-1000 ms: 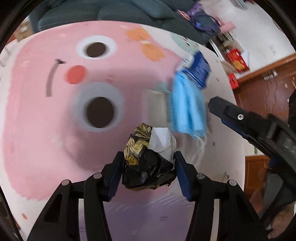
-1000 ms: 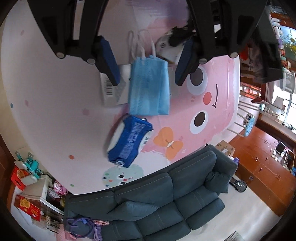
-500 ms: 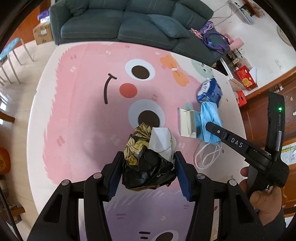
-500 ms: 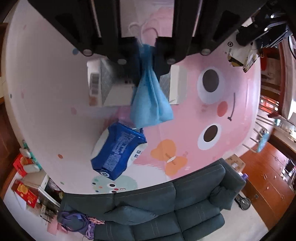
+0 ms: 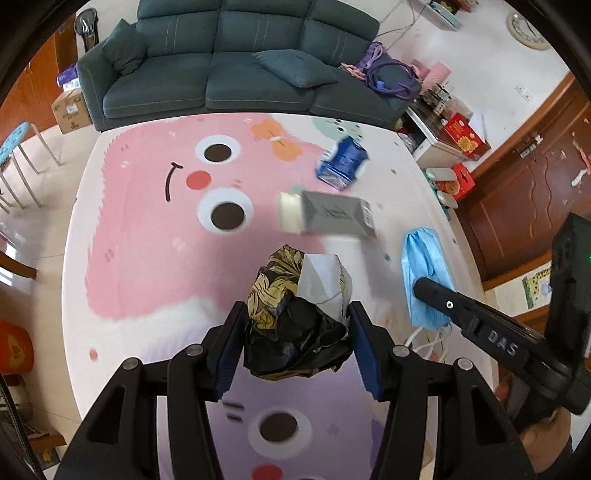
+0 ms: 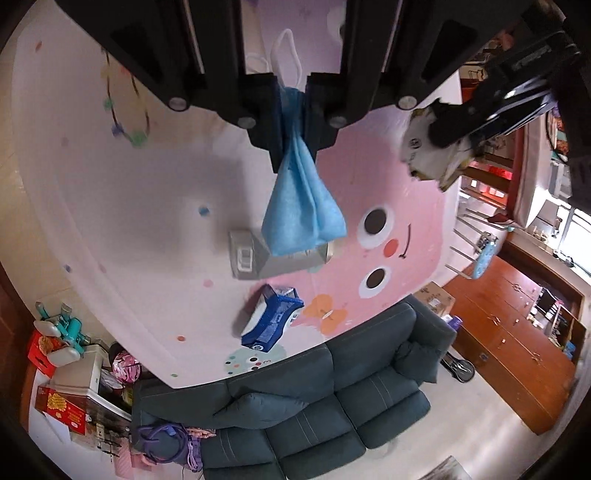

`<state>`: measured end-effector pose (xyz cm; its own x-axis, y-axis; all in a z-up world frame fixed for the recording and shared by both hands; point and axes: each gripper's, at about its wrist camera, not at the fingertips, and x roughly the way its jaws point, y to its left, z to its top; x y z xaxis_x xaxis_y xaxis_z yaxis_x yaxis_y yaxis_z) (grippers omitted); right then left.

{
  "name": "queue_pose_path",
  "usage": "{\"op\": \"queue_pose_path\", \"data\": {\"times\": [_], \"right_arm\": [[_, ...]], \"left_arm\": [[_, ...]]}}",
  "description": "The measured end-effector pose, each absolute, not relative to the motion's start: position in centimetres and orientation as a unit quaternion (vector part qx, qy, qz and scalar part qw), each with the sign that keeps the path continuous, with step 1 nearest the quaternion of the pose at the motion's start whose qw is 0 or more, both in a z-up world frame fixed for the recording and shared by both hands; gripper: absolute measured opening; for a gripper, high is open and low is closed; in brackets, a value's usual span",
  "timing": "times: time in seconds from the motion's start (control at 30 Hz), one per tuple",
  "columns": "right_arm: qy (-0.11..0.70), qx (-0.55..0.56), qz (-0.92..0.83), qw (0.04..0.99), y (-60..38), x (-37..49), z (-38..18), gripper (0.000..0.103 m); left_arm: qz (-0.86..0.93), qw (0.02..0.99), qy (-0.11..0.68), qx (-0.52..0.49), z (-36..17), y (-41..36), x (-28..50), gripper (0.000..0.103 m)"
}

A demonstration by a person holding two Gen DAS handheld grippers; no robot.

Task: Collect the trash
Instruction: 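Carry bag and blue mask over the bin and open both tools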

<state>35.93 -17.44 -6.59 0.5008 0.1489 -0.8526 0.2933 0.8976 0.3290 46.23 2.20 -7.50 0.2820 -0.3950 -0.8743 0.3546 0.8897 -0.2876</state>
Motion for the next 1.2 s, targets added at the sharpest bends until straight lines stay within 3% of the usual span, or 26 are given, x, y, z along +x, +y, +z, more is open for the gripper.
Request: {"op": "queue_pose_path", "data": {"times": [0.5, 1.2], "right_arm": [[0.483, 0.254, -0.007, 0.838, -19.8, 20.8, -5.2, 0.009], [0.466, 0.238, 0.012, 0.852, -24.8, 1.4, -6.3, 0.009]], "left_arm": [[-0.234, 0.801, 0.543, 0.092, -5.5, -3.2, 29.6, 0.053], [-0.203, 0.827, 0.516, 0.094, -6.0, -8.5, 9.5, 0.053]]}}
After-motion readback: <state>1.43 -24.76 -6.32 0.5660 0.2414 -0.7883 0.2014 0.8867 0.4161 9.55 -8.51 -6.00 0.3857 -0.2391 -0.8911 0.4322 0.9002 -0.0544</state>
